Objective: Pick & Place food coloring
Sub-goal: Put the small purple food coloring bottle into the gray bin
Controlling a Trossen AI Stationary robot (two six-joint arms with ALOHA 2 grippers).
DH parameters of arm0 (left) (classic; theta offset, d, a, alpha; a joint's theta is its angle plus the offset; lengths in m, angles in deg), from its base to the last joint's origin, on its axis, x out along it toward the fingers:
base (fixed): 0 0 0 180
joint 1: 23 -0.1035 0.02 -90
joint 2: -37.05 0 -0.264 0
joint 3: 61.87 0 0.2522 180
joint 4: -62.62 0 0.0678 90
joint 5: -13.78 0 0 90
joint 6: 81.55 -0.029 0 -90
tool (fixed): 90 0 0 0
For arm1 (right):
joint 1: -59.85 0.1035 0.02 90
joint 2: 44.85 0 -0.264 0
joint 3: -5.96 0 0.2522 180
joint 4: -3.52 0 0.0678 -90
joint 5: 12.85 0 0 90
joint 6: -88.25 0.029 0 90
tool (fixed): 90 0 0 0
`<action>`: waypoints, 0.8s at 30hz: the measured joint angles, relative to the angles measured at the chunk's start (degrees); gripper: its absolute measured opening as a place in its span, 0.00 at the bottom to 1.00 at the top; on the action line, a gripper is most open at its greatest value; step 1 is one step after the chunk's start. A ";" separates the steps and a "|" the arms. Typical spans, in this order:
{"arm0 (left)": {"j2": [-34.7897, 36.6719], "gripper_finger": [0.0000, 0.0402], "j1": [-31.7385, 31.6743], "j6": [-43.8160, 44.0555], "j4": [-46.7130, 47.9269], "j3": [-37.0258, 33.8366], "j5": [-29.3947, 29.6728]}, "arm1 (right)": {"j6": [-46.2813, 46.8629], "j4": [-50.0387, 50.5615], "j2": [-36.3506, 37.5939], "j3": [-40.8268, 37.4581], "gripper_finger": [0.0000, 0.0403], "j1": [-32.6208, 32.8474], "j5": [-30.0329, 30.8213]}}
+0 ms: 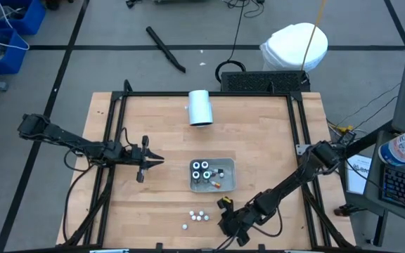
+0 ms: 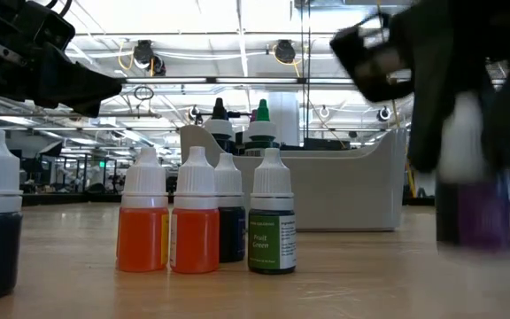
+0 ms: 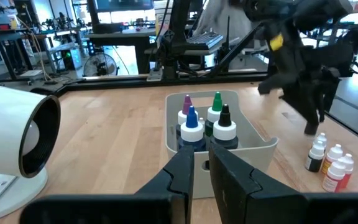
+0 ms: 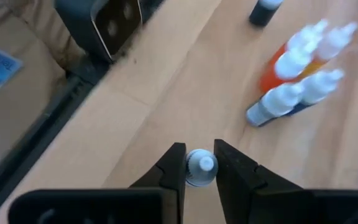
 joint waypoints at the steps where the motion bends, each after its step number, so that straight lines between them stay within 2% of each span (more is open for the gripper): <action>1: 0.00 0.14 0.00 0.00 0.00 0.00 0.01 | -0.30 1.03 1.35 0.00 0.13 -0.04 0.02; 5: 0.00 0.14 0.00 0.00 -0.01 0.02 0.00 | -1.97 6.13 8.85 0.24 0.13 0.00 4.94; 10: 0.00 0.14 0.00 0.00 -0.03 0.02 0.00 | -1.44 12.99 18.81 0.33 0.13 -1.13 19.66; 12: 0.00 0.14 0.00 0.00 -0.03 0.02 0.00 | 0.05 16.27 21.64 0.33 0.13 -2.72 22.38; 17: 0.00 0.14 0.01 0.00 -0.02 0.02 0.01 | 1.95 20.87 22.90 -0.30 0.13 -8.18 22.55; 24: 0.00 0.14 0.00 -0.01 0.31 0.02 0.01 | 1.73 11.82 22.66 -9.61 0.13 -15.23 15.89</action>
